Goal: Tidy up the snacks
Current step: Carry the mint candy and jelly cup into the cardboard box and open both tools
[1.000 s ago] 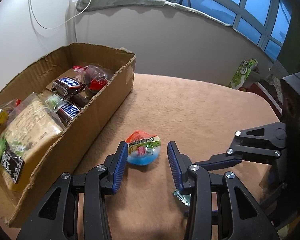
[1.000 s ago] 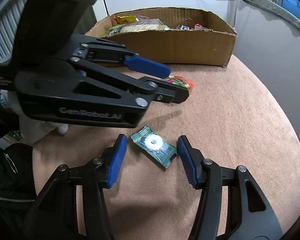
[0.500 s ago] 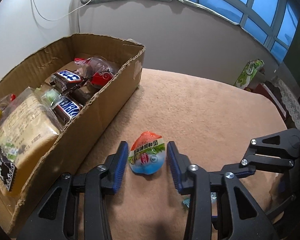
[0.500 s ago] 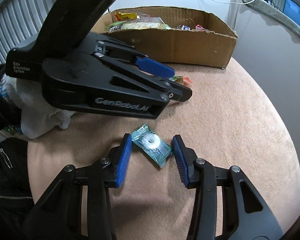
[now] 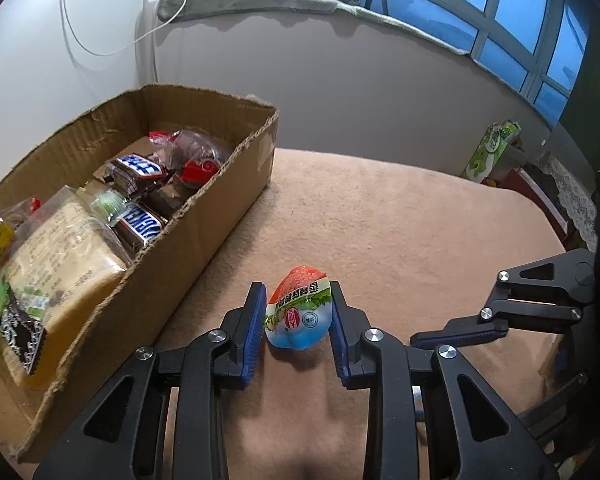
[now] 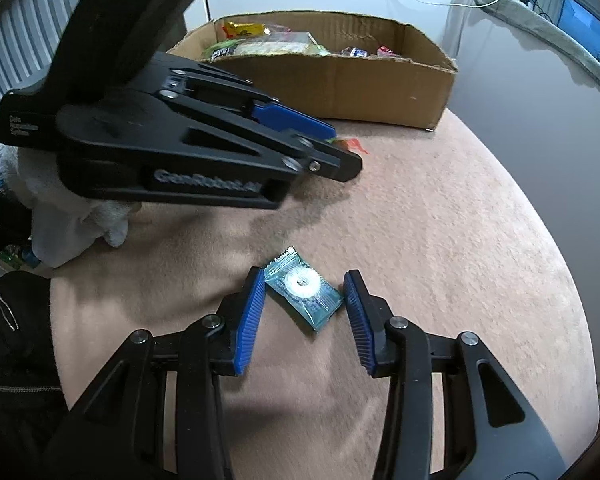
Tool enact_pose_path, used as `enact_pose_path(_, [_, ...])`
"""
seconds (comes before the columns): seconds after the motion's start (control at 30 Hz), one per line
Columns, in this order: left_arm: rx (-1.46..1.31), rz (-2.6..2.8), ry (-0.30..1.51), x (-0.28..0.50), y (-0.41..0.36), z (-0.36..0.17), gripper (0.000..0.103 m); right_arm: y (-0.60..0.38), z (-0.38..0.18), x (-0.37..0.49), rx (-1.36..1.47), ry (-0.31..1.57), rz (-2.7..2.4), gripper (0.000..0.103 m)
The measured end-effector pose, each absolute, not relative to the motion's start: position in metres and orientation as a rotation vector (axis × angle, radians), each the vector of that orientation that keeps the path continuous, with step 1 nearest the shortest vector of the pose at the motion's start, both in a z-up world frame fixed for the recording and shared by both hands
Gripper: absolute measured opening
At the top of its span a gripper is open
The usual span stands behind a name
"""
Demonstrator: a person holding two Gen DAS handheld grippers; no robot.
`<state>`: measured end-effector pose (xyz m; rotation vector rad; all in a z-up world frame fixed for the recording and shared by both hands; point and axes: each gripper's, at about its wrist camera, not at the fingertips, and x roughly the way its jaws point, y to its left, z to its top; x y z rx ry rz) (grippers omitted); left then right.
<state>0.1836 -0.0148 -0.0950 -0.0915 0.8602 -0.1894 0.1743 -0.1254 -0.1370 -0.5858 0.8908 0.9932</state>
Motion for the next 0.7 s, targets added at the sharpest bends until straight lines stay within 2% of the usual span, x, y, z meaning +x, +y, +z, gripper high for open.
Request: enact_pose_path(0.7, [-0.078, -0.136, 0.685, 0.139, 0.030, -0.028, 0.028, -0.124, -0.067, 0.156, -0.545, 0.737, 0.924, 0.042])
